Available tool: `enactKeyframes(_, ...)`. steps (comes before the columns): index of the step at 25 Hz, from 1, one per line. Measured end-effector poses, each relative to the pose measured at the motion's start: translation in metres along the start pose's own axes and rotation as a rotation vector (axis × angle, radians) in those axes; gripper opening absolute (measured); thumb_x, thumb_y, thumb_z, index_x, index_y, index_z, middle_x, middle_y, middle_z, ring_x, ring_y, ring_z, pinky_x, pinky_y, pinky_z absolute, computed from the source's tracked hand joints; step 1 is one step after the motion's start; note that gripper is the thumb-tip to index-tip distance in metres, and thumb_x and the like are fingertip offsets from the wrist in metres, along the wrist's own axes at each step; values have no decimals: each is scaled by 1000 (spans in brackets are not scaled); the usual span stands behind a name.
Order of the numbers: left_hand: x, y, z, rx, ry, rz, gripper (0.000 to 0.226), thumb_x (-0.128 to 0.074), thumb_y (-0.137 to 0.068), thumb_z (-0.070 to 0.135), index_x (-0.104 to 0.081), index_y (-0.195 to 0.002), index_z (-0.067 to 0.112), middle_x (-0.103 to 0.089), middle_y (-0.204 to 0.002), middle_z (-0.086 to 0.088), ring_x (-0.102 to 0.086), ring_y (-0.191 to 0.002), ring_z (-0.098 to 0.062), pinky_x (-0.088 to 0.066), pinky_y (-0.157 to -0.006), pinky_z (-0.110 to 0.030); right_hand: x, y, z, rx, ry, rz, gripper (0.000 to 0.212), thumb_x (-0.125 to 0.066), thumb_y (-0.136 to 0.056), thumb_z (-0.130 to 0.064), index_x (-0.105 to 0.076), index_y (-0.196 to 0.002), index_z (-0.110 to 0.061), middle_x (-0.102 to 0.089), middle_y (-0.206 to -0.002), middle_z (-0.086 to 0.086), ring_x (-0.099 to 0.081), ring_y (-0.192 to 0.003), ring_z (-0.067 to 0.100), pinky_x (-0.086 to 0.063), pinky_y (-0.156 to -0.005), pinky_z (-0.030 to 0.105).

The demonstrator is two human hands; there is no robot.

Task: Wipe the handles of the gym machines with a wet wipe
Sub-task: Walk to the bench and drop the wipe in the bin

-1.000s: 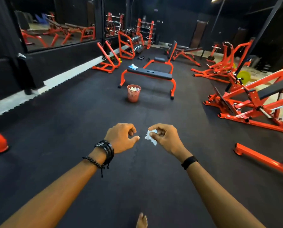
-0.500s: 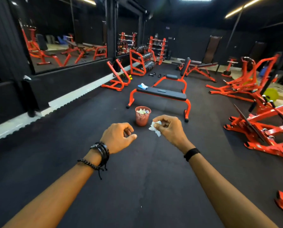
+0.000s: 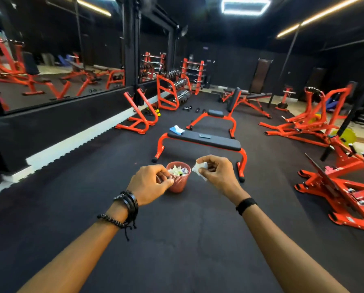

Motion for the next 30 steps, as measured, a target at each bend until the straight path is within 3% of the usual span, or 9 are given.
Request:
enactKeyframes(3,-14,-90,-27,-17,-3,-32,10,-73,-75,40,-65,-78,34,-69,-74,15,-65,-70,-1,-58,-74,-35,-15,-75,28,-21,-11,36,25,-74,-79,0,-73,-94,-20,-73,-90,-4,-66,-78,8,-55,-76,21)
enactKeyframes(8,-58,-195,-81,-11,9,-96,23,-63,-69,52,-67,-83,33,-69,-75,16,-66,-71,-3,-57,-75,-34,-54,-157,105,-76,-56,26,18,-76,-82,-9,-73,-97,-18,-73,-84,5,-65,-73,8,-52,-67,20)
enactKeyframes(13,-105,-319,-139,7,-17,-115,14,-72,-74,44,-66,-80,33,-68,-73,15,-65,-70,-1,-58,-75,-35,-86,-273,180,-81,-80,12,16,-78,-83,-18,-72,-96,-10,-71,-74,4,-63,-64,4,-51,-63,20)
enactKeyframes(17,-113,-431,-148,-11,-36,-92,13,-74,-79,39,-68,-85,29,-68,-73,15,-65,-71,0,-57,-75,-35,-91,-378,215,-42,-74,-1,9,-77,-83,-21,-74,-86,-13,-74,-76,4,-68,-69,19,-56,-67,37)
enactKeyframes(19,-118,-484,-161,-7,3,-47,16,-72,-77,40,-70,-85,26,-70,-74,13,-66,-71,-2,-58,-74,-35,-101,-432,239,-39,-59,-10,9,-77,-84,-23,-74,-85,-15,-72,-75,5,-66,-68,17,-55,-68,40)
enactKeyframes(21,-127,-520,-181,34,37,-30,21,-69,-74,43,-71,-85,25,-71,-74,13,-66,-70,-3,-58,-73,-35,-114,-470,262,-72,-69,-4,7,-76,-84,-22,-73,-88,-16,-72,-75,3,-65,-68,11,-56,-67,36)
enactKeyframes(25,-159,-575,-231,113,28,-102,27,-64,-69,51,-70,-83,29,-70,-74,14,-66,-71,-2,-57,-75,-36,-145,-524,306,-132,-62,-55,8,-72,-86,-7,-72,-93,-6,-72,-83,4,-64,-64,-7,-47,-61,9)
enactKeyframes(28,-180,-638,-267,123,45,-140,26,-63,-69,52,-69,-82,31,-70,-76,15,-66,-73,-1,-57,-77,-35,-162,-576,353,-173,-25,23,12,-68,-84,-2,-73,-93,-9,-74,-86,-1,-66,-70,-5,-47,-63,8)
enactKeyframes(30,-191,-684,-285,111,58,-164,21,-67,-72,49,-69,-83,31,-70,-77,15,-66,-74,-1,-57,-78,-37,-174,-613,378,-183,0,46,17,-66,-84,-4,-73,-95,-14,-75,-90,-3,-69,-77,3,-54,-68,18)
Point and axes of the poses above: each hand's wrist, its own y-axis away from the middle knuckle, its own x-axis out of the back of the hand, z = x × y, the point moved 5 cm from there along -y, towards the middle knuckle
